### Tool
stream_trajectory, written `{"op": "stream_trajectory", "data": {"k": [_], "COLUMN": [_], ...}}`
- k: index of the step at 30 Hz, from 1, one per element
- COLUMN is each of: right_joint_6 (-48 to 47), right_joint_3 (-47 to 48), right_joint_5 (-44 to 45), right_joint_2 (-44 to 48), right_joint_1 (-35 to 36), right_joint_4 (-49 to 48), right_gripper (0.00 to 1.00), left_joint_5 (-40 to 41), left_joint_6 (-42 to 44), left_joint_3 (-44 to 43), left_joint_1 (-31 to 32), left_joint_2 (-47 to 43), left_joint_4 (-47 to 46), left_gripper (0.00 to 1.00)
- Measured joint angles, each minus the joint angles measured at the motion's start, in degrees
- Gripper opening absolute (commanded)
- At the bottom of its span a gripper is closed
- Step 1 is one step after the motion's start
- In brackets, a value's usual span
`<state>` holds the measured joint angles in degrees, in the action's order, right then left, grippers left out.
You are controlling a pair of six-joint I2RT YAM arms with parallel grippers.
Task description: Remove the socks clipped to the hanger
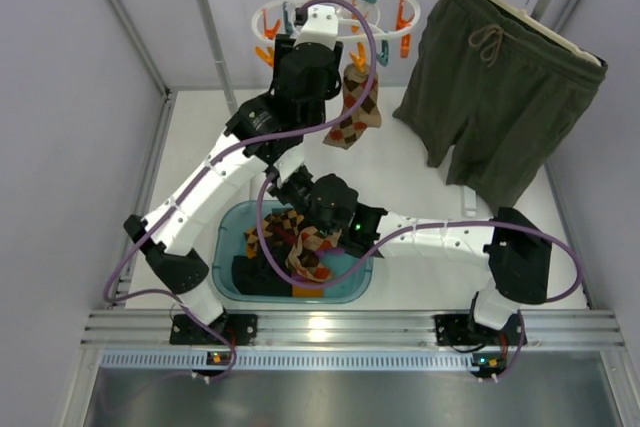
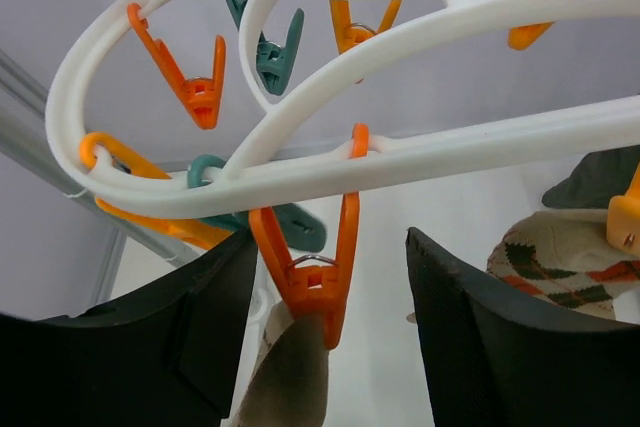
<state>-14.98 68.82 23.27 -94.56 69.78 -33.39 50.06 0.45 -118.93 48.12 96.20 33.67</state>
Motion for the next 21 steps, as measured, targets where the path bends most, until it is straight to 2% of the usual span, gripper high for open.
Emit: {"op": "stream_trajectory", "data": {"k": [1, 9, 12, 13, 14, 15, 16, 18, 19, 21], "right_joint_6": [0.00, 0.02, 0.20, 0.22, 0.28, 0.46, 0.66, 1.31, 1.75, 2.75], "right_joint_3": [0.00, -0.50, -2.99, -4.13, -5.86, -7.76, -9.60, -13.16, -14.53, -16.37], "right_joint_5": [-0.20, -0.94, -1.46, -1.55, -1.66, -1.79, -1.90, -2.21, -2.89, -4.63], "right_joint_2": [0.00, 0.00, 0.44, 0.72, 1.22, 1.88, 2.69, 4.98, 6.54, 10.56], "right_joint_1": [0.00, 0.13, 0.68, 0.83, 0.96, 1.07, 1.16, 1.38, 1.51, 1.88], "right_joint_4": [0.02, 0.07, 0.13, 0.09, 0.00, -0.07, 0.04, 0.85, 1.46, 3.76], "right_gripper": [0.00, 0.00, 0.00, 0.00, 0.00, 0.00, 0.00, 0.00, 0.00, 0.00], "left_joint_5": [-0.57, -2.95, -3.37, -3.39, -3.54, -3.67, -3.82, -4.22, -4.74, -6.01], "left_joint_6": [-0.07, -0.35, -0.26, -0.28, -0.46, -0.59, -0.76, -1.25, -1.64, -2.36], "left_joint_3": [-0.24, -2.84, -3.26, -3.34, -3.43, -3.45, -3.45, -3.43, -3.34, -2.43], "left_joint_1": [-0.26, -2.80, -3.19, -3.19, -3.19, -3.19, -3.21, -3.23, -3.26, -3.23], "left_joint_2": [0.39, 2.95, 3.08, 3.08, 3.08, 3.08, 3.08, 3.08, 3.06, 2.60], "left_joint_4": [0.00, 0.02, -0.07, -0.04, -0.02, -0.04, -0.02, 0.00, 0.02, -0.09], "left_gripper": [0.61, 0.24, 0.15, 0.15, 0.16, 0.25, 0.39, 0.47, 0.63, 0.77]}}
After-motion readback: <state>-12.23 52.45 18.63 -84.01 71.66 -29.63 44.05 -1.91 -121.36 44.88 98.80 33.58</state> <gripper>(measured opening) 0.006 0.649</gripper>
